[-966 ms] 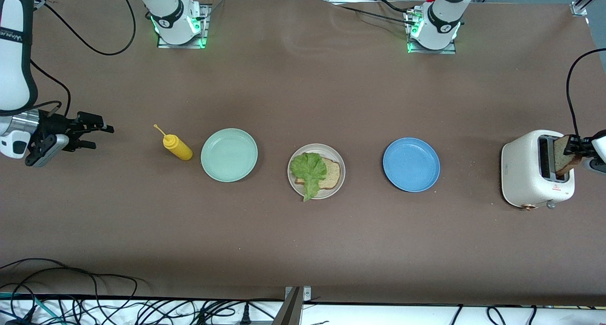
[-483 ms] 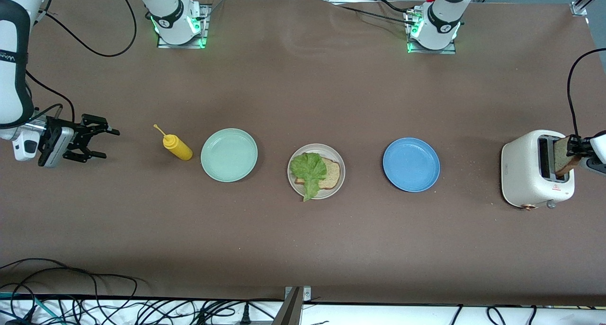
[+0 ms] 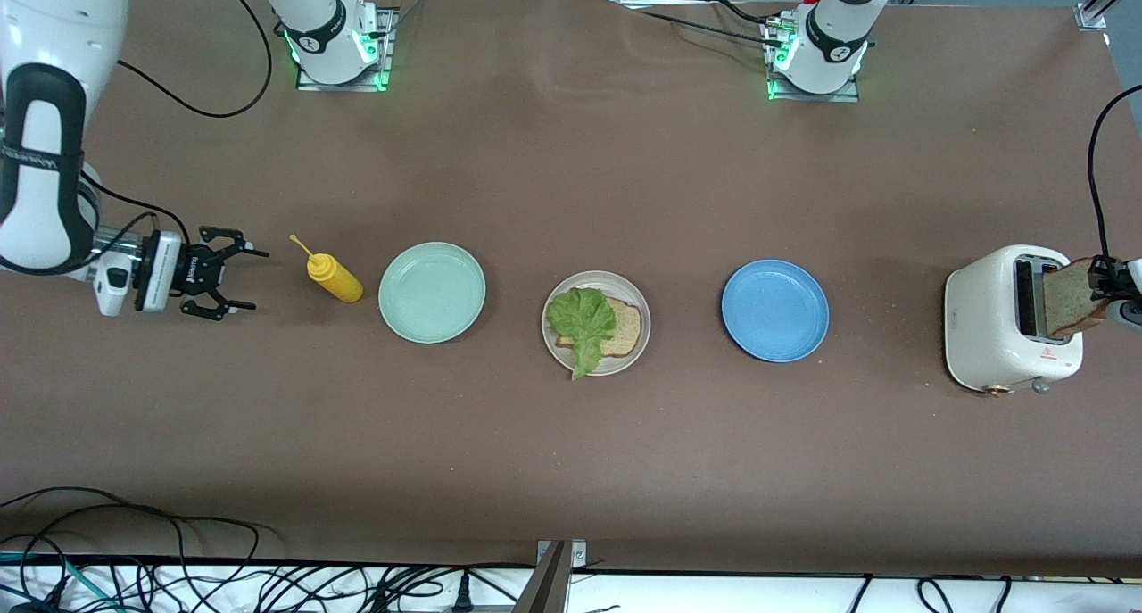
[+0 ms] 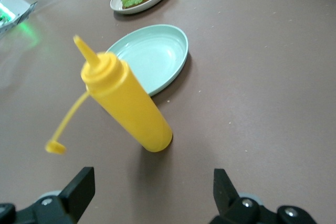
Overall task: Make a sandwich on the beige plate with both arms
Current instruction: 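Move the right gripper to the mustard while the left gripper grasps toaster bread, then grasp the yellow mustard bottle with the right gripper and lift it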
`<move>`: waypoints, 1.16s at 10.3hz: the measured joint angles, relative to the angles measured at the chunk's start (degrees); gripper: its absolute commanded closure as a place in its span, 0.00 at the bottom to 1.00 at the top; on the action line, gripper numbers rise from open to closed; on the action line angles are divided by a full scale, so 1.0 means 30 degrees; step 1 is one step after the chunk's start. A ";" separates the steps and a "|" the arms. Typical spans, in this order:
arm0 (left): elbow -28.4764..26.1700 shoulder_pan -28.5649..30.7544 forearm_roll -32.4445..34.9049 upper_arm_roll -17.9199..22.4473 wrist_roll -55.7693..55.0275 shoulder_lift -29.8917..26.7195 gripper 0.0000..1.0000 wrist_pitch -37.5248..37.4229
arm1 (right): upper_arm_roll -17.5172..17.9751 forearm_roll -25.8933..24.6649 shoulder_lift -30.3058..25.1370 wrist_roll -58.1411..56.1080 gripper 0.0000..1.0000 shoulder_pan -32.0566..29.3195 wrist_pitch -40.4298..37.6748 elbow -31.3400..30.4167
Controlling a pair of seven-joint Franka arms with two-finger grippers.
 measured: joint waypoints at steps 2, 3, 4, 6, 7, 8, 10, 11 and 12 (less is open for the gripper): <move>0.1304 -0.0777 0.0000 -0.0030 -0.0005 -0.0098 1.00 -0.1035 | 0.0614 0.0695 0.0509 -0.2990 0.00 -0.0132 -0.0099 0.0144; 0.1771 -0.1046 0.0000 -0.0036 -0.0005 -0.0115 1.00 -0.1667 | 0.1220 0.0838 0.0578 -0.4081 0.00 -0.0294 -0.0288 0.0417; 0.2130 -0.1243 -0.0001 -0.0041 -0.0006 -0.0116 1.00 -0.2307 | 0.2004 0.0926 0.0726 -0.4911 0.00 -0.0628 -0.0571 0.0729; 0.2579 -0.1555 -0.0047 -0.0050 -0.0011 -0.0118 1.00 -0.3259 | 0.3381 0.1418 0.1471 -0.6747 0.00 -0.1579 -0.0863 0.1085; 0.2602 -0.1671 -0.0104 -0.0055 -0.0015 -0.0116 1.00 -0.3428 | 0.3742 0.1552 0.1820 -0.7315 0.00 -0.1947 -0.1077 0.1159; 0.2603 -0.1790 -0.0241 -0.0060 -0.0028 -0.0116 1.00 -0.3655 | 0.3881 0.1645 0.1987 -0.7556 0.00 -0.2110 -0.1353 0.1218; 0.2604 -0.1993 -0.1074 -0.0069 -0.0071 -0.0113 1.00 -0.4016 | 0.4004 0.1875 0.2016 -0.7821 0.00 -0.2155 -0.2187 0.1276; 0.2604 -0.2015 -0.1230 -0.0068 -0.0074 -0.0113 1.00 -0.4080 | 0.4130 0.2046 0.2038 -0.7982 0.00 -0.2158 -0.2605 0.1275; 0.2604 -0.2014 -0.1244 -0.0065 -0.0074 -0.0113 1.00 -0.4104 | 0.4258 0.2144 0.2108 -0.8088 0.12 -0.2160 -0.3004 0.1270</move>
